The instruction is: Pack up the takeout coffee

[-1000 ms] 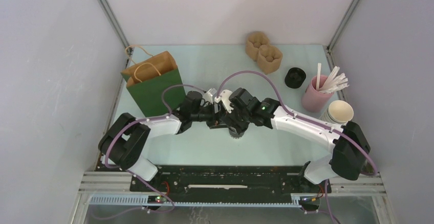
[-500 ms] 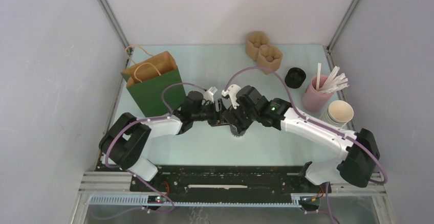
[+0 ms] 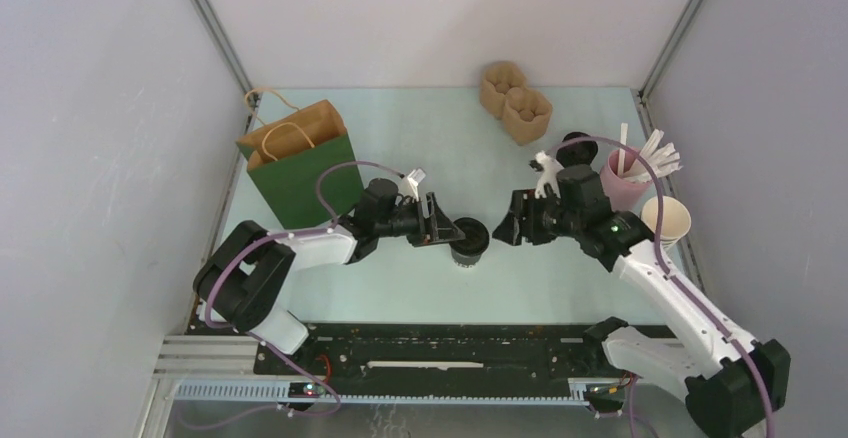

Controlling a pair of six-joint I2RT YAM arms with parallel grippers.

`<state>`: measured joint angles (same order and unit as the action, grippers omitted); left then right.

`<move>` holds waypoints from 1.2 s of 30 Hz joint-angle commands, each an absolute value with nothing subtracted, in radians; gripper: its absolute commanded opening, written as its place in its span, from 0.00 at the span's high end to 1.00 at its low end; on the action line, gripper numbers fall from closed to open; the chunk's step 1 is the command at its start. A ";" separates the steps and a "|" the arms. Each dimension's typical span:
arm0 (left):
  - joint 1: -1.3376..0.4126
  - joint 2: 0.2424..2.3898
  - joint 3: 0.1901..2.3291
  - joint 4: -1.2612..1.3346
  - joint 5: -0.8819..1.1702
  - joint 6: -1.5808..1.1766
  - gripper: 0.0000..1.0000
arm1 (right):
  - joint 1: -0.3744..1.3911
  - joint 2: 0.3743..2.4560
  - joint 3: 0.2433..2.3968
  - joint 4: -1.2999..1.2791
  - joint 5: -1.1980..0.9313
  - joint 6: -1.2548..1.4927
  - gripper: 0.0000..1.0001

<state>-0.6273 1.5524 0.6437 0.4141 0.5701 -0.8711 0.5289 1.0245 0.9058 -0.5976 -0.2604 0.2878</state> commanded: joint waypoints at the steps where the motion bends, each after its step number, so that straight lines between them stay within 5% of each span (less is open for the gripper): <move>1: -0.632 1.587 0.612 0.221 0.428 -0.775 0.31 | 0.395 1.007 0.769 -0.435 -0.670 0.488 0.35; 7: -0.632 1.581 0.610 0.220 0.433 -0.783 0.31 | 0.290 1.096 0.687 -0.302 -0.778 0.549 0.48; 25: -0.631 1.547 0.624 0.253 0.496 -0.829 0.28 | 0.252 1.398 0.631 0.010 -0.911 0.606 0.65; 36: -0.613 1.449 0.689 0.189 0.526 -0.827 0.00 | 0.238 1.397 0.640 0.009 -0.953 0.589 0.63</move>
<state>-0.6258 1.5017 0.6437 0.2966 0.5507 -0.8711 0.2420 1.3937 0.6327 -0.0097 -0.9264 0.6064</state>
